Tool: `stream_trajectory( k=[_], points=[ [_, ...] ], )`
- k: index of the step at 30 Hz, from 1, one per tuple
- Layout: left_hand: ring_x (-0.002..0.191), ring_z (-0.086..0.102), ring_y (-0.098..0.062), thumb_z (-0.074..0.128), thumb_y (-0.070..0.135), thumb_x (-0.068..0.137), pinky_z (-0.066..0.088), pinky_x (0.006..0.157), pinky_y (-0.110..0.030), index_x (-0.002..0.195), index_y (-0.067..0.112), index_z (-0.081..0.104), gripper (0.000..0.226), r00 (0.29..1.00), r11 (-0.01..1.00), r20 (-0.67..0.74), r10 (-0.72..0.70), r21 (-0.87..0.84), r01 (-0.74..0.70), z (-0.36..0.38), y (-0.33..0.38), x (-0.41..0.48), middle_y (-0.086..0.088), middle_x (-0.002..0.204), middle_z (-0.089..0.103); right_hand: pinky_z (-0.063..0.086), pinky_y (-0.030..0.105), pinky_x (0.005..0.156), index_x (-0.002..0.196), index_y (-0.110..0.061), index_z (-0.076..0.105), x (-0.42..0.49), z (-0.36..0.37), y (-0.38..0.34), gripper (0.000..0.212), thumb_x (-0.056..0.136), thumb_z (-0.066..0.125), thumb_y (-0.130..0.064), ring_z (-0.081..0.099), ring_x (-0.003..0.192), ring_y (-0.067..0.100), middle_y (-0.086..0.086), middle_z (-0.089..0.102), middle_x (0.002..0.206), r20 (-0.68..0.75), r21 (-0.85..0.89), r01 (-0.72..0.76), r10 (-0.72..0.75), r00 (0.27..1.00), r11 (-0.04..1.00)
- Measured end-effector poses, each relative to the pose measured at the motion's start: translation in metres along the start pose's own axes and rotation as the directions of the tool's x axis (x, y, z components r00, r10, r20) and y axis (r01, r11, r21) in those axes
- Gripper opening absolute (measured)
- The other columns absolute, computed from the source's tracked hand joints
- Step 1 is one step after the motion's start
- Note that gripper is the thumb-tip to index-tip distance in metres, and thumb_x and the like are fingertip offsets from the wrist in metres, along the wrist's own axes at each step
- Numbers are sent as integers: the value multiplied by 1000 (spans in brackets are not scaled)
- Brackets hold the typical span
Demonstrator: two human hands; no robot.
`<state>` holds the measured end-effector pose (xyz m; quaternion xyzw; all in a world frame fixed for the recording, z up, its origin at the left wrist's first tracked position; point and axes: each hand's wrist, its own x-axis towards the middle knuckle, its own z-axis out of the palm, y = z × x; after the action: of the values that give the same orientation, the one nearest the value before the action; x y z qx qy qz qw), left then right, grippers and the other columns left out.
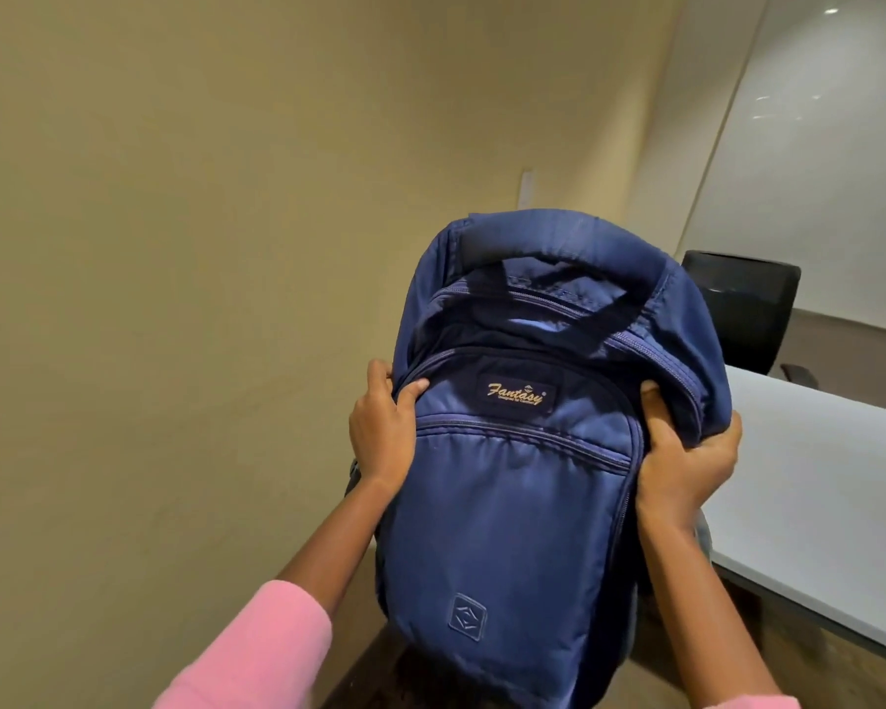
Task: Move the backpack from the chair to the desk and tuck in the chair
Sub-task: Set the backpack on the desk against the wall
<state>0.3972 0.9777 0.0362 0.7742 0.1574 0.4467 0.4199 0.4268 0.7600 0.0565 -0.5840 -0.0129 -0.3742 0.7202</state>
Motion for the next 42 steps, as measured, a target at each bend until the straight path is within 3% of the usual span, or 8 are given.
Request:
stream_trajectory(
  k=[4, 10, 16, 20, 25, 29, 37, 42],
  points=[
    [56, 39, -27, 60, 21, 87, 26, 52, -32, 81, 9, 33, 30, 999, 999, 10, 31, -19, -31, 28, -4, 34, 9, 55, 34, 44, 1, 63, 111, -7, 51, 31, 27, 12, 38, 79, 69, -19, 56, 80, 6, 0, 58, 96, -2, -28, 11, -11, 1000, 1000],
    [56, 41, -26, 62, 22, 86, 26, 52, -31, 79, 10, 34, 31, 996, 996, 75, 57, -66, -52, 78, -21, 86, 7, 54, 37, 47, 28, 84, 99, -19, 48, 72, 63, 43, 30, 79, 70, -22, 57, 91, 17, 1, 59, 98, -15, -85, -7, 5, 1000, 996],
    [54, 40, -25, 63, 24, 85, 24, 50, -31, 77, 10, 35, 32, 989, 994, 129, 76, -93, -64, 130, -45, 146, 1, 57, 42, 48, 29, 88, 114, -11, 52, 119, 113, 74, 41, 79, 70, -23, 57, 98, 19, 3, 59, 107, -21, -157, -7, 4, 1000, 988],
    [48, 34, -18, 63, 24, 85, 21, 42, -24, 76, 11, 35, 32, 987, 991, 134, 92, -113, -77, 159, -54, 180, 9, 52, 35, 48, 11, 76, 114, -12, 52, 150, 143, 90, 41, 79, 70, -23, 58, 95, 15, 1, 59, 105, -8, -162, -16, 15, 1000, 987],
    [50, 38, -24, 64, 23, 84, 21, 43, -28, 77, 11, 35, 32, 988, 989, 118, 99, -119, -85, 192, -59, 212, 7, 50, 36, 46, 28, 84, 113, -14, 51, 194, 174, 114, 40, 79, 70, -25, 56, 94, 17, 1, 57, 104, 52, -193, -55, 66, 996, 980],
    [50, 47, -31, 64, 23, 84, 27, 51, -30, 75, 11, 35, 33, 988, 989, 106, 114, -105, -103, 219, -67, 228, -5, 53, 45, 43, 26, 83, 123, -7, 46, 227, 194, 136, 50, 81, 68, -23, 54, 96, 17, 2, 53, 106, 104, -197, -73, 95, 990, 978],
    [52, 40, -27, 66, 20, 83, 26, 54, -31, 72, 11, 36, 33, 998, 998, 7, 58, -15, -58, 279, -75, 246, 3, 50, 38, 47, 35, 94, 126, -8, 45, 305, 234, 203, 57, 78, 71, -24, 55, 105, 22, 10, 56, 121, 257, -167, -132, 172, 951, 977],
    [50, 46, -29, 69, 19, 80, 30, 53, -31, 70, 11, 39, 32, 997, 999, -76, 8, 39, -5, 315, -86, 251, -11, 55, 52, 46, 32, 90, 124, -10, 46, 348, 268, 254, 55, 78, 71, -26, 55, 103, 20, 3, 55, 113, 395, -174, -158, 216, 893, 972]
  ],
)
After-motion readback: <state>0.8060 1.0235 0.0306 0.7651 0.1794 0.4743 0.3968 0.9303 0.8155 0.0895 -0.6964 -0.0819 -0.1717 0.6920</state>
